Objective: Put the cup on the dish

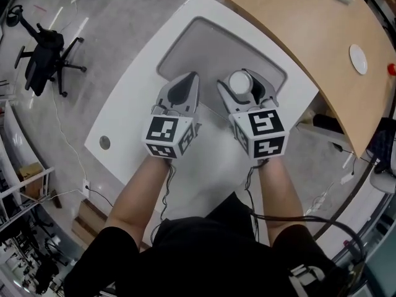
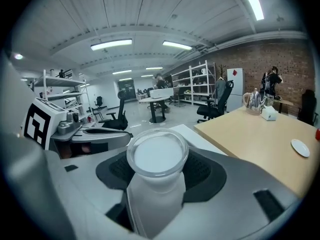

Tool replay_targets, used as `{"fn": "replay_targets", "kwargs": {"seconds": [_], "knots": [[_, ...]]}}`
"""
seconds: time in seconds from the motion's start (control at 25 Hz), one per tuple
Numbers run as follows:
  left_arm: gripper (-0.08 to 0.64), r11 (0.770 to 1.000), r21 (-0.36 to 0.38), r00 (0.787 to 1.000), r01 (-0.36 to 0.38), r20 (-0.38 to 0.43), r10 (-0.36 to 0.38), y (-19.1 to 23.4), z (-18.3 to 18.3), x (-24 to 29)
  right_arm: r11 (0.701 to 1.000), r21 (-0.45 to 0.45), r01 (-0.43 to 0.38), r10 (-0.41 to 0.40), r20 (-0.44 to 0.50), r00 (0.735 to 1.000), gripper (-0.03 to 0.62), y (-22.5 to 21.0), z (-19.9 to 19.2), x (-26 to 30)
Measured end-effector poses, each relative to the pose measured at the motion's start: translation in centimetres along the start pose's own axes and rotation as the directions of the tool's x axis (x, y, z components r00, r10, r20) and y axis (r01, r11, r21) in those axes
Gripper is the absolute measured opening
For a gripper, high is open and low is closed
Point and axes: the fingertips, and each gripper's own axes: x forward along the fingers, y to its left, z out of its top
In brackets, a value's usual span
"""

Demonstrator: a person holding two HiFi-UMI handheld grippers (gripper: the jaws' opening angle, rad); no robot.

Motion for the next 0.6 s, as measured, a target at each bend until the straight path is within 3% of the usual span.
{"fn": "replay_targets", "kwargs": {"seconds": [0.6], "knots": [[0.006, 1.0, -0.015, 0.997, 0.005, -0.077, -0.006, 1.6, -4.4, 7.3, 0.998, -0.017, 0.063, -0.064, -0.055, 0.996, 0.25, -4.4, -4.1, 7.9]]}}
